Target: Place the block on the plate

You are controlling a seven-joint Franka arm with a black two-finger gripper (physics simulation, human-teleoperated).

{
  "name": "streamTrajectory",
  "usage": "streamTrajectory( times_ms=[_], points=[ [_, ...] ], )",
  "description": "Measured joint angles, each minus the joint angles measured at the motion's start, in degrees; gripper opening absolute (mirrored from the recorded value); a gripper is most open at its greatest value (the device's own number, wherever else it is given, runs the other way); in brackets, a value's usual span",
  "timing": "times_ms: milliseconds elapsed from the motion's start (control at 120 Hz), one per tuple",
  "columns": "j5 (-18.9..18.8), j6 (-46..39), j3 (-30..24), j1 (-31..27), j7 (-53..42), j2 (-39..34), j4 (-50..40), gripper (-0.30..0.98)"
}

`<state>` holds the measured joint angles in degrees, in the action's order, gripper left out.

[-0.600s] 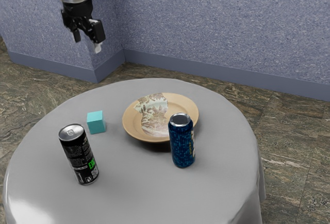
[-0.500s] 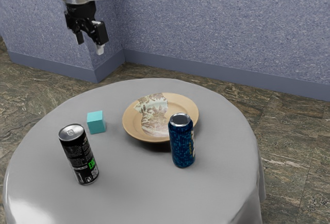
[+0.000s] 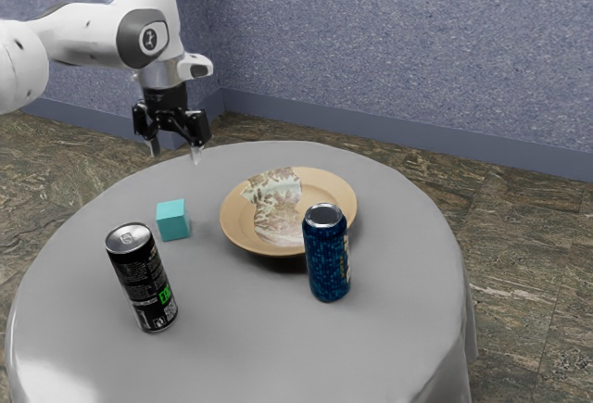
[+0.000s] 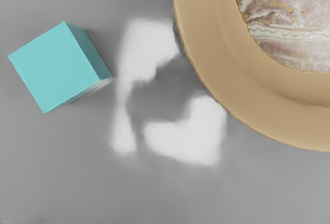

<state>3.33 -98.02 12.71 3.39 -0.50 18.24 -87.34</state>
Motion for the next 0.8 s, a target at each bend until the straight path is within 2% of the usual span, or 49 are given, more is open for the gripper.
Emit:
streamTrajectory(
  times_ms=[158, 425, 800],
  points=[
    [3.8, -2.8, 1.9, -1.9, 3.0, 3.2, -0.2, 0.69],
    [5.1, -6.8, 1.1, -5.8, 5.1, 7.7, 0.1, 0.69],
    [8.1, -10.7, 1.0, -7.8, 7.6, 13.0, -0.1, 0.69]
  ],
)
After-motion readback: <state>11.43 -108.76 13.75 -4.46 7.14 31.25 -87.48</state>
